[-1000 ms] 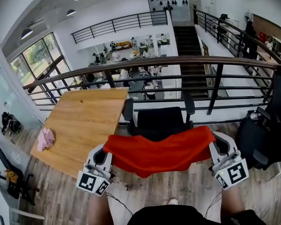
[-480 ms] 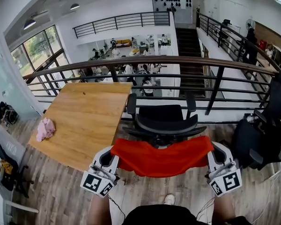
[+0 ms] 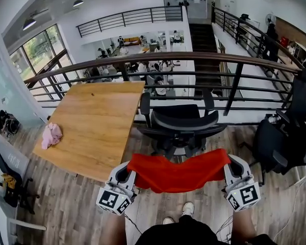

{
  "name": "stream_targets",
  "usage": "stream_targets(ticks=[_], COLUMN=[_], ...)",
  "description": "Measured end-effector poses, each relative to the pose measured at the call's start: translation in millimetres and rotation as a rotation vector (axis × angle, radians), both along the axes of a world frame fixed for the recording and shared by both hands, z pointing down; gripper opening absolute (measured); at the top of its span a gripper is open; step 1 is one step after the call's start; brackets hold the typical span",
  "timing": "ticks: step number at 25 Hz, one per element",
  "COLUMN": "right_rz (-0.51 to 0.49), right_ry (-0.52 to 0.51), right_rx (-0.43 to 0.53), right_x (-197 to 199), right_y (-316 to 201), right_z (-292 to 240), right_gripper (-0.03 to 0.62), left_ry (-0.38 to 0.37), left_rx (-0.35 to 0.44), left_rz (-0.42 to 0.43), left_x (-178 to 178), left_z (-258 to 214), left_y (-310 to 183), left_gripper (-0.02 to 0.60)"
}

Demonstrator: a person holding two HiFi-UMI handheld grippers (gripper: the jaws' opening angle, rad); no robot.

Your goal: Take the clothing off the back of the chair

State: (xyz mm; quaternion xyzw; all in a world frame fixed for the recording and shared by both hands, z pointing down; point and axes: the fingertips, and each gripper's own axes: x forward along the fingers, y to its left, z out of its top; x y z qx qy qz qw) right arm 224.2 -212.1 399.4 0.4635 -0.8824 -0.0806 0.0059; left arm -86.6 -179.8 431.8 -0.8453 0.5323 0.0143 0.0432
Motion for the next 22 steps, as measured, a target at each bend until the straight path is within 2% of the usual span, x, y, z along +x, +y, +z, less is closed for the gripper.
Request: stream_targets(ticks=[9, 22], right_rz=[0.000, 0.007], right_ry=[0.060, 0.085], right_rx=[-0.007, -0.009], right_x=[-12.0, -21.8], right_y=[28.1, 27.4], right_z=[18.8, 21.3], right_gripper=[0.026, 0.026], left_ry=[0.009, 0.022], left_rx=[-0.050, -0.051], left_rz=[0.021, 0.031], left_x=[-0.4, -0.8], left_z=[31.2, 35.0], left_y=[18.7, 18.3], left_gripper=[0.037, 0.037])
